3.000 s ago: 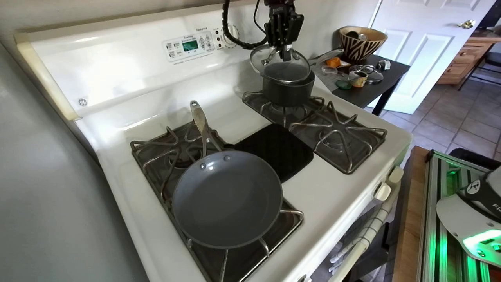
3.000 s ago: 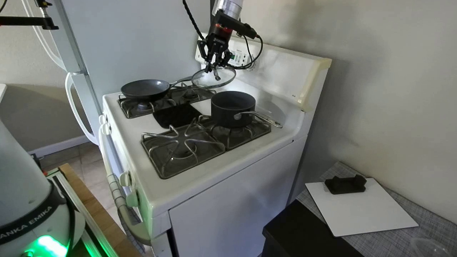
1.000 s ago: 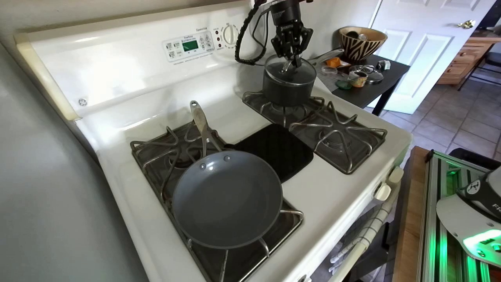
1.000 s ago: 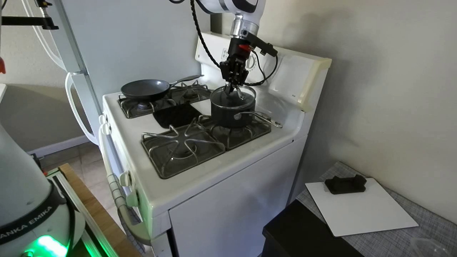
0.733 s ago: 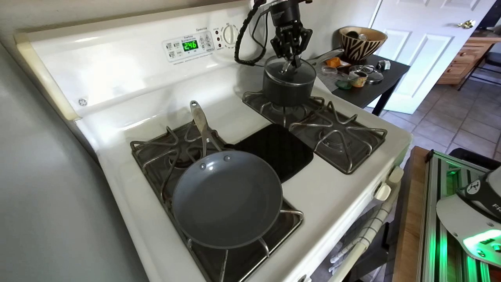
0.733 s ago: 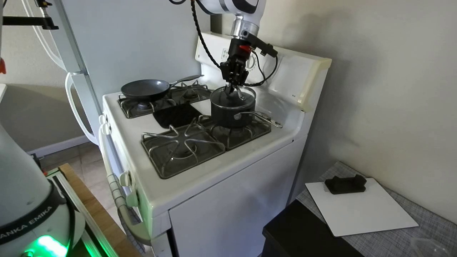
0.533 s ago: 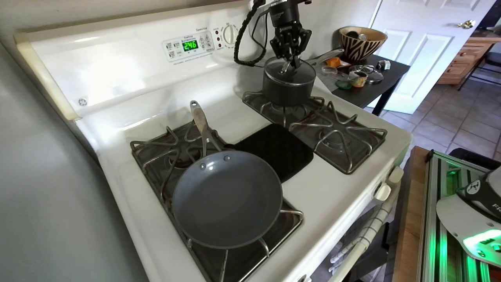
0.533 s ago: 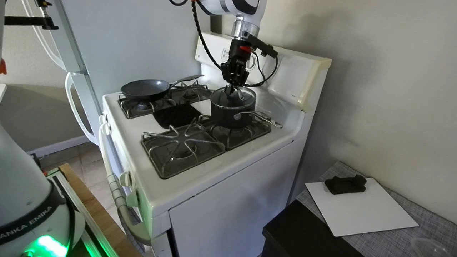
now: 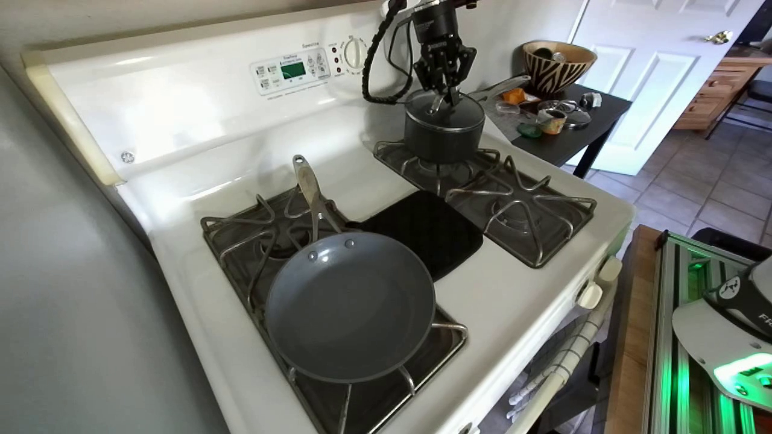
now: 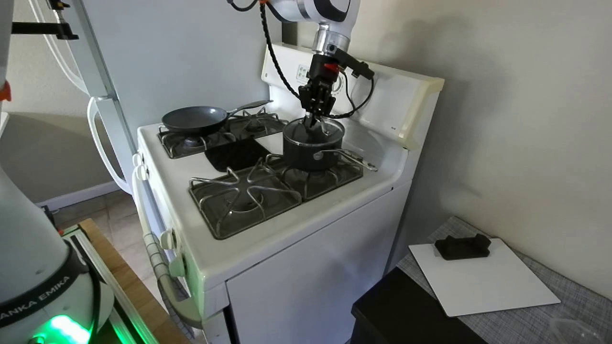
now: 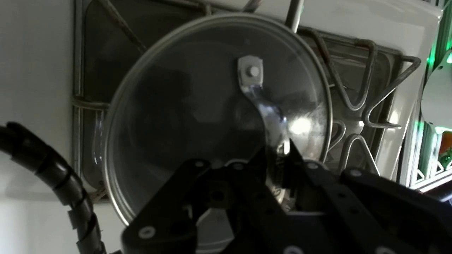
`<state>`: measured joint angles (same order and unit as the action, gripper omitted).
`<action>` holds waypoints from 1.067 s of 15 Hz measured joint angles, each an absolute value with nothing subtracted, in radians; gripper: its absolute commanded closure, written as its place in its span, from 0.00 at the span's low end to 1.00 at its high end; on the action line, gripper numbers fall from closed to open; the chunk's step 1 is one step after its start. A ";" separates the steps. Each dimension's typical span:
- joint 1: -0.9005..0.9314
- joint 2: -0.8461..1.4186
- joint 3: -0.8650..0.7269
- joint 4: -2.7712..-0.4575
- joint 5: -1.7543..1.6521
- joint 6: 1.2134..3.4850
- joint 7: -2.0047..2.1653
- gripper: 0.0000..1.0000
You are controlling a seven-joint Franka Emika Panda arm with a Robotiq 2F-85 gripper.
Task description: Pick up the clear lid from the black oven mat and put it on the black pot
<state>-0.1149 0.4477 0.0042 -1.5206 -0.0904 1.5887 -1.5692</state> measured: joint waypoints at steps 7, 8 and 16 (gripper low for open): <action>-0.115 0.450 0.004 -1.517 -0.090 1.587 -1.572 1.00; -0.115 0.451 0.004 -1.516 -0.090 1.586 -1.572 1.00; -0.116 0.479 0.004 -1.467 -0.090 1.520 -1.575 1.00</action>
